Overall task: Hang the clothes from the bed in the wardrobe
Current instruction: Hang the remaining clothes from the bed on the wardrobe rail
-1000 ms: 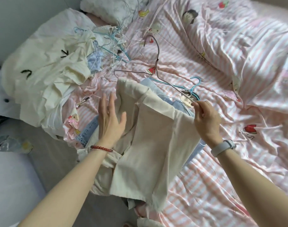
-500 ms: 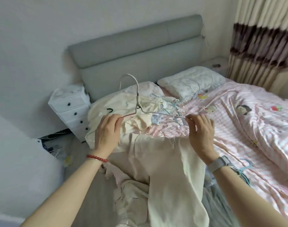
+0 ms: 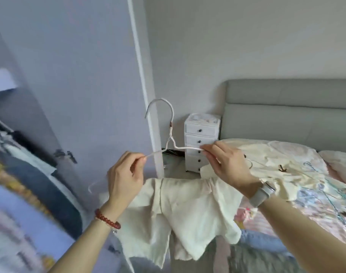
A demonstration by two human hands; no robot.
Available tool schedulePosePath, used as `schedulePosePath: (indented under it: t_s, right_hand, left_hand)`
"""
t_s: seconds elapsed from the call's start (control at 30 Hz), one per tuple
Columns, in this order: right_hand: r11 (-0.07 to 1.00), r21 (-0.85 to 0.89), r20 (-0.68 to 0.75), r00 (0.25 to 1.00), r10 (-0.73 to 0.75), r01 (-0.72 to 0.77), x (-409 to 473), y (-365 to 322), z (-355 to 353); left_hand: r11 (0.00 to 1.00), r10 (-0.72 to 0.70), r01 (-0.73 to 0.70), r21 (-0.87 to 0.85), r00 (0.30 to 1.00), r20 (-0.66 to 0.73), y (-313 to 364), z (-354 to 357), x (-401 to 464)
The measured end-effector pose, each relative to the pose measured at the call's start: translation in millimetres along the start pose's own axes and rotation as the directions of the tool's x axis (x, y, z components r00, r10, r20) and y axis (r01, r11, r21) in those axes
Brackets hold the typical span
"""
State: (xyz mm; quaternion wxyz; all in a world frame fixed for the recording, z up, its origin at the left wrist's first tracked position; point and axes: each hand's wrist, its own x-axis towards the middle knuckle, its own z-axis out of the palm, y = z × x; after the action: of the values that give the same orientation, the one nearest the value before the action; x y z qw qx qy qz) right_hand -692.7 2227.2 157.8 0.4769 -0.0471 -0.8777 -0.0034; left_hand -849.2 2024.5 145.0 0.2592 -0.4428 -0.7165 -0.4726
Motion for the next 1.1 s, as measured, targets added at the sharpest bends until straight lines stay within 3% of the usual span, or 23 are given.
schedulePosePath:
  t_s: [0.23, 0.37, 0.57, 0.7, 0.83, 0.97, 1.1]
  right_hand:
    - [0.931, 0.285, 0.176, 0.942, -0.286, 0.229, 48.8, -133.3, 64.7]
    - [0.878, 0.403, 0.210, 0.908, -0.363, 0.258, 61.5, -204.9, 99.7]
    - [0.738, 0.611, 0.230, 0.828, -0.512, 0.286, 61.7, -322.7, 147.7]
    - [0.582, 0.805, 0.237, 0.836, -0.495, 0.117, 51.4, -410.5, 176.1]
    - [0.416, 0.892, 0.339, 0.867, -0.365, -0.174, 57.8, -494.8, 203.7]
    - [0.298, 0.911, 0.375, 0.873, -0.311, -0.286, 80.1, -564.6, 230.8]
    - [0.272, 0.902, 0.410, 0.866, -0.288, -0.336, 97.0, -605.5, 262.1]
  left_hand:
    - [0.974, -0.215, 0.218, 0.068, 0.975, -0.047, -77.2, -140.4, -66.1]
    - [0.945, -0.226, 0.255, 0.205, 0.962, -0.155, -104.0, -207.5, -99.2]
    - [0.834, -0.262, 0.410, 0.368, 0.883, -0.390, -137.2, -308.5, -135.4]
    - [0.644, -0.293, 0.563, 0.519, 0.807, -0.512, -156.8, -371.0, -157.4]
    - [0.522, -0.293, 0.725, 0.449, 0.647, -0.704, -155.4, -424.7, -168.4]
    - [0.413, -0.129, 0.695, 0.589, 0.685, -0.717, -143.7, -468.3, -156.8]
    - [0.276, -0.095, 0.645, 0.712, 0.756, -0.648, -150.0, -496.3, -130.8]
